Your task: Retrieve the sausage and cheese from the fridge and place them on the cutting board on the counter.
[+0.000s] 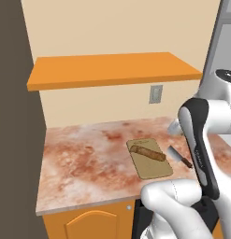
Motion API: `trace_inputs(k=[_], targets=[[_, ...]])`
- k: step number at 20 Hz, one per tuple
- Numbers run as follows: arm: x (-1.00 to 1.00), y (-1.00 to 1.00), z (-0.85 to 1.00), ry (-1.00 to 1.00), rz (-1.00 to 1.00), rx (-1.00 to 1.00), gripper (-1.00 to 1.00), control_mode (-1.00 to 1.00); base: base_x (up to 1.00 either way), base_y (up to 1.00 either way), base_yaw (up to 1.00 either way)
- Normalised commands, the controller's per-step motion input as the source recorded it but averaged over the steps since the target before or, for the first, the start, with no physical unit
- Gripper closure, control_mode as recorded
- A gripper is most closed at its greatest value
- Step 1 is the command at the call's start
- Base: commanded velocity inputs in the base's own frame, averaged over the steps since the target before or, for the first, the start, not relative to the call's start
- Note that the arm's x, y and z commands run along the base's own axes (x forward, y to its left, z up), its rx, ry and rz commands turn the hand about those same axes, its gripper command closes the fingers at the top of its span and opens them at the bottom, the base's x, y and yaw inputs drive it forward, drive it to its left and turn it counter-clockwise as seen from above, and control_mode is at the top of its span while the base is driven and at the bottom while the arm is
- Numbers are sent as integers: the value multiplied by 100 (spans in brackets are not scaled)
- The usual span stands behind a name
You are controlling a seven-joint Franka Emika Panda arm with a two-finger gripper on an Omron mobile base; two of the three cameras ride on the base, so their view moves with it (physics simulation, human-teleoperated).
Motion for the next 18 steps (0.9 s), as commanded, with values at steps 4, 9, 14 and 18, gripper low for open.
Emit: trace_inputs(k=[4,9,14,18], targets=[[58,0,-74,10,7,0,100,-100,0,0,0],[61,0,-66,14,7,0,100,-100,0,0,0],[57,0,-58,13,4,0,100,-100,0,0,0],[62,0,-44,16,2,0,100,-100,0,0,0]])
